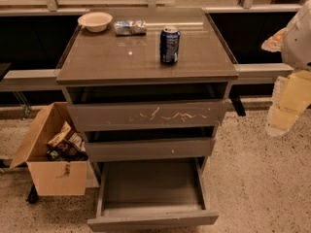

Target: Place pepsi can into bottom drawer

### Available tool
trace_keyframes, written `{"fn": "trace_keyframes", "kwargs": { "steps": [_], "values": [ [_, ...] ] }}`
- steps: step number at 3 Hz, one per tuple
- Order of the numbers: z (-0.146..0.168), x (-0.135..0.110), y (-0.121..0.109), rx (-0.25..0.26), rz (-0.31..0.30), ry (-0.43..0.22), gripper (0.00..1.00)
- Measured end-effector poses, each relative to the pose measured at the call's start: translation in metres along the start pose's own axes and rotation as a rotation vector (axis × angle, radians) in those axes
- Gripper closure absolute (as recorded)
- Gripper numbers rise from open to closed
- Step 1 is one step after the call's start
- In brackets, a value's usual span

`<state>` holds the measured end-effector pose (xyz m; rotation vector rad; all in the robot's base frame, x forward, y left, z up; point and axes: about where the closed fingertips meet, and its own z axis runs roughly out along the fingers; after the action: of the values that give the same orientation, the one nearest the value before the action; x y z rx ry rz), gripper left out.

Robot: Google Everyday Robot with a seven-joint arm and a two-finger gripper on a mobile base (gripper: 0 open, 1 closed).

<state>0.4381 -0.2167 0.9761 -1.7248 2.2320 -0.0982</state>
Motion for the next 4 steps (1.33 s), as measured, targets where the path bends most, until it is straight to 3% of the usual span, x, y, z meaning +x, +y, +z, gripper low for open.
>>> {"fn": "trace_keyframes", "kwargs": {
  "steps": [1,2,4],
  "values": [
    [0.000,0.000,0.000,0.000,0.000,0.000,0.00],
    [0.012,-0.009,-0.015,-0.009,0.020,-0.030,0.00],
    [0.056,-0.028,-0.054,-0.012,0.193,-0.171,0.00]
  ]
}}
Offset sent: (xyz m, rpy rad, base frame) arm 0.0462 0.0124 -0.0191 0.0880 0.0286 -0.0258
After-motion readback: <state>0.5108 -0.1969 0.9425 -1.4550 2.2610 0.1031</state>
